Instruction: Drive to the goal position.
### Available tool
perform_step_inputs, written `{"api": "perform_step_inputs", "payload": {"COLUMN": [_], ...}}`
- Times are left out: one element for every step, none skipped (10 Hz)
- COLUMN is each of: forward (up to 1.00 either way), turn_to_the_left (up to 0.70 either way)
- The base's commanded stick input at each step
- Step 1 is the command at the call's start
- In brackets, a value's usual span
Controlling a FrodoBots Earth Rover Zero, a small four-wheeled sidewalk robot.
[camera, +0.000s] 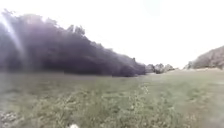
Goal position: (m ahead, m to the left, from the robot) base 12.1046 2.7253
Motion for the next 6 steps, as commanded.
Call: {"api": "perform_step_inputs", "payload": {"forward": [0.85,0.85,0.85,0.85,0.85,0.85], "turn_to_the_left": [-0.34,-0.34,-0.34,-0.34,-0.34,-0.34]}}
